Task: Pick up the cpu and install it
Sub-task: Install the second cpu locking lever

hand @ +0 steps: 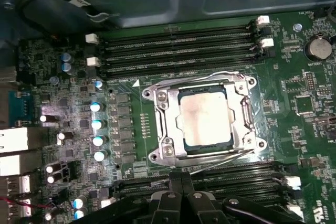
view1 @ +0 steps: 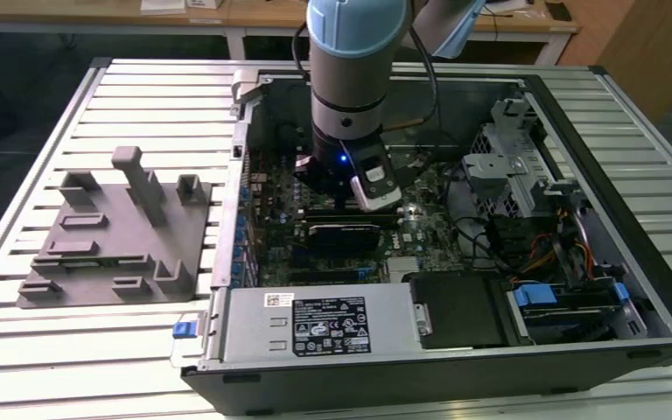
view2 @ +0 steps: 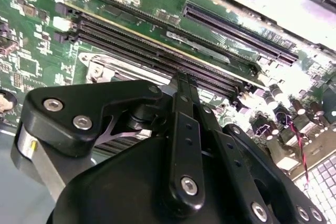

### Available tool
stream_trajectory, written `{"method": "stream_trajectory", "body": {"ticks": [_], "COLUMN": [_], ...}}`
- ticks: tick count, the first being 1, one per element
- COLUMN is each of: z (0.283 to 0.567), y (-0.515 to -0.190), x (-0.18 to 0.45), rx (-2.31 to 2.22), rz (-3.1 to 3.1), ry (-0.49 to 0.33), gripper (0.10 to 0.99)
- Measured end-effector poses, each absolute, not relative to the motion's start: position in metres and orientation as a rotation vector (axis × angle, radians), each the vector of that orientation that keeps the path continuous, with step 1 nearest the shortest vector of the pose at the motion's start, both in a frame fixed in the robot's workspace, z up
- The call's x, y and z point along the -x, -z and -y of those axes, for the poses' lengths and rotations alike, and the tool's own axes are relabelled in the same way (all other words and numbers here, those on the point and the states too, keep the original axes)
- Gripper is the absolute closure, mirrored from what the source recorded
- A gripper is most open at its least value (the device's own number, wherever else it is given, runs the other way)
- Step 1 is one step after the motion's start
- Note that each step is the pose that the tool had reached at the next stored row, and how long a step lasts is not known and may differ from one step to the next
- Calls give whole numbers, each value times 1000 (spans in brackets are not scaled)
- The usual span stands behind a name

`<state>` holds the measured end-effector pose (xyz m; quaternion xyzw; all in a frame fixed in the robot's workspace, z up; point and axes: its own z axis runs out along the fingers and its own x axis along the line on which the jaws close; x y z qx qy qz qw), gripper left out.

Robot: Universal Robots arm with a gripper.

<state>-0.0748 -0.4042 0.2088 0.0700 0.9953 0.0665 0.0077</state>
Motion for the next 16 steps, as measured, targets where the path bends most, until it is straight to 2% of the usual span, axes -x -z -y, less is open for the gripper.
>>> {"method": "stream_trajectory", "body": {"ticks": [4, 11, 16], "z": [405, 410, 414], "y": [-207, -204, -202], "x": [77, 77, 81], "rx": [-213, -210, -209], "rz": [-3110, -3110, -3108], "ry": [-266, -276, -321], "gripper": [980, 980, 980]}}
